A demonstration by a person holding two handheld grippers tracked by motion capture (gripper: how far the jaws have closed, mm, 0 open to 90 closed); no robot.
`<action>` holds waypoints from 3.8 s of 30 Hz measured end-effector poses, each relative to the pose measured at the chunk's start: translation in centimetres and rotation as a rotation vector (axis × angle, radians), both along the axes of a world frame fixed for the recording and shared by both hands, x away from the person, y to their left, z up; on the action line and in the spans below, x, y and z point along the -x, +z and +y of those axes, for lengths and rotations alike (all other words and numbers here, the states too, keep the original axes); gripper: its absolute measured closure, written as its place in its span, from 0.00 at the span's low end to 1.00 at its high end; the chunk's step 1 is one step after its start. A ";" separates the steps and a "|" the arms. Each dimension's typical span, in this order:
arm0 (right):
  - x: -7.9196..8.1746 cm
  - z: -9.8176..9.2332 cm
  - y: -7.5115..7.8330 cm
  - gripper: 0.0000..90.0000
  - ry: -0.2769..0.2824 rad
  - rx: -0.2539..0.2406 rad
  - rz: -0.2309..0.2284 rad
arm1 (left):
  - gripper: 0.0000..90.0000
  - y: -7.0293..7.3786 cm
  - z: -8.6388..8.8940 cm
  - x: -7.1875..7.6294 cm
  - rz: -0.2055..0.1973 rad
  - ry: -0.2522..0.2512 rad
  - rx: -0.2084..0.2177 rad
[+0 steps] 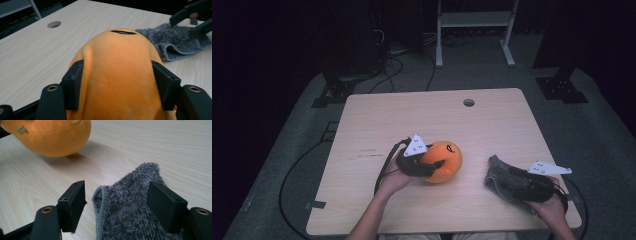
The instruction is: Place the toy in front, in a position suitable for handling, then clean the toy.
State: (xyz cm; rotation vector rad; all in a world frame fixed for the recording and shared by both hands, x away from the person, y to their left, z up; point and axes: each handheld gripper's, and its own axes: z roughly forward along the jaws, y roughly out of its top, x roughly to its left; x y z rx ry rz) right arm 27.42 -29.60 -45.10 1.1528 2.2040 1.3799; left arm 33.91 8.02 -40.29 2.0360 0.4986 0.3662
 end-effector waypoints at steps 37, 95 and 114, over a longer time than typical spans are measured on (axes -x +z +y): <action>-0.1 -0.1 -0.2 0.33 -0.031 0.033 0.013 | 0.10 -1.3 2.1 2.9 0.008 -0.062 0.042; -2.7 1.6 0.8 0.82 -0.092 0.178 0.058 | 0.32 -3.5 2.4 2.8 0.041 -0.042 -0.012; -1.3 12.8 3.6 0.58 0.218 0.250 -0.168 | 0.35 -3.9 1.5 2.9 0.012 -0.067 -0.012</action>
